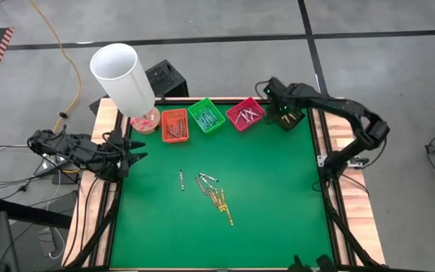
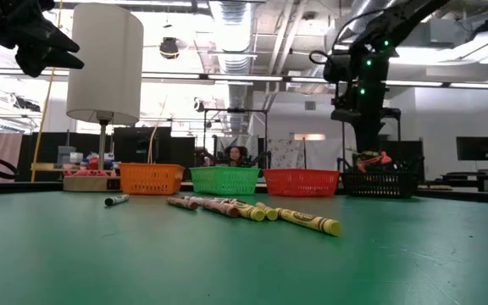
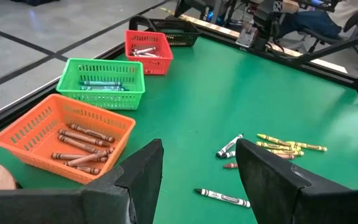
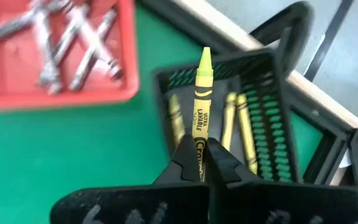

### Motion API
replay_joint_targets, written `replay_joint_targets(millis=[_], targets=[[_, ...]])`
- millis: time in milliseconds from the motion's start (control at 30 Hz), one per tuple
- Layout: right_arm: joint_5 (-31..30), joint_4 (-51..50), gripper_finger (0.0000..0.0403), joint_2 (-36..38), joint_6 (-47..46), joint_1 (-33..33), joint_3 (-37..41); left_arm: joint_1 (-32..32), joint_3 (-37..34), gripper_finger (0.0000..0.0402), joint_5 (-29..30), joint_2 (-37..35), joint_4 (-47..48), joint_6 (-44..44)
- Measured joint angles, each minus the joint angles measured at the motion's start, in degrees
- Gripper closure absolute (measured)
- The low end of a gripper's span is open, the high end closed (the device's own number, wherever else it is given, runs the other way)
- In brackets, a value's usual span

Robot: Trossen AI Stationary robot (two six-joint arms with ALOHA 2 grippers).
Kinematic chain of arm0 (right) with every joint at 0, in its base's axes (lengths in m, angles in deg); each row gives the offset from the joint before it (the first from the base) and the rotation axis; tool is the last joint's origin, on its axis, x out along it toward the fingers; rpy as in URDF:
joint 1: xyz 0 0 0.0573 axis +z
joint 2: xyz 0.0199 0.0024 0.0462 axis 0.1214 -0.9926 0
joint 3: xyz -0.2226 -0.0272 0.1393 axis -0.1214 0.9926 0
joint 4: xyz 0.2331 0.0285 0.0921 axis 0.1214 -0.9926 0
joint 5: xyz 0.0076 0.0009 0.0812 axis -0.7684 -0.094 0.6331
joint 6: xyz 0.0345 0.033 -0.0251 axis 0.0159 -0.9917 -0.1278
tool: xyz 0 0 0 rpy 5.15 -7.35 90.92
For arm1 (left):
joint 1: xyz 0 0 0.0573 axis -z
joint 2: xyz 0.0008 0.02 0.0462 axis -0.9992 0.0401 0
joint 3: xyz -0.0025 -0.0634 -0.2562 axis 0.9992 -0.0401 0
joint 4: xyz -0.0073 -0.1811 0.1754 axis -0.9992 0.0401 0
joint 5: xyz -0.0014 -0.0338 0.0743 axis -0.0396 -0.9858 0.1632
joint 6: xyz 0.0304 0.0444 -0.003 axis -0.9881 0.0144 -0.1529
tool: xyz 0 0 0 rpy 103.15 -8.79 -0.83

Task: Sort crayons
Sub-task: Put the yellow/green crayon into the black bin

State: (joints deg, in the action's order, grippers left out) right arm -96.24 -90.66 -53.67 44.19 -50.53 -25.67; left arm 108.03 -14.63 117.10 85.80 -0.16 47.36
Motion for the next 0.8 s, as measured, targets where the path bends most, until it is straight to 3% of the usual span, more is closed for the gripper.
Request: replay_joint_targets(millis=[300,567,800], targets=[[-0.22,2.60,0.0402,-6.65,1.13,-5.60,0.00,0.00,0.00,0.0210,0.85,0.00,0.20,0.08],[-1.12,1.46,0.0401,-12.87,3.93,-5.79,0.00,0.01,0.00,0.0210,0.87,0.00,0.19,0.13],[-1.14,-0.18,0.0390,-13.20,4.26,-6.20,0.00,-0.01,0.00,0.0210,0.87,0.00,0.18,0.18]])
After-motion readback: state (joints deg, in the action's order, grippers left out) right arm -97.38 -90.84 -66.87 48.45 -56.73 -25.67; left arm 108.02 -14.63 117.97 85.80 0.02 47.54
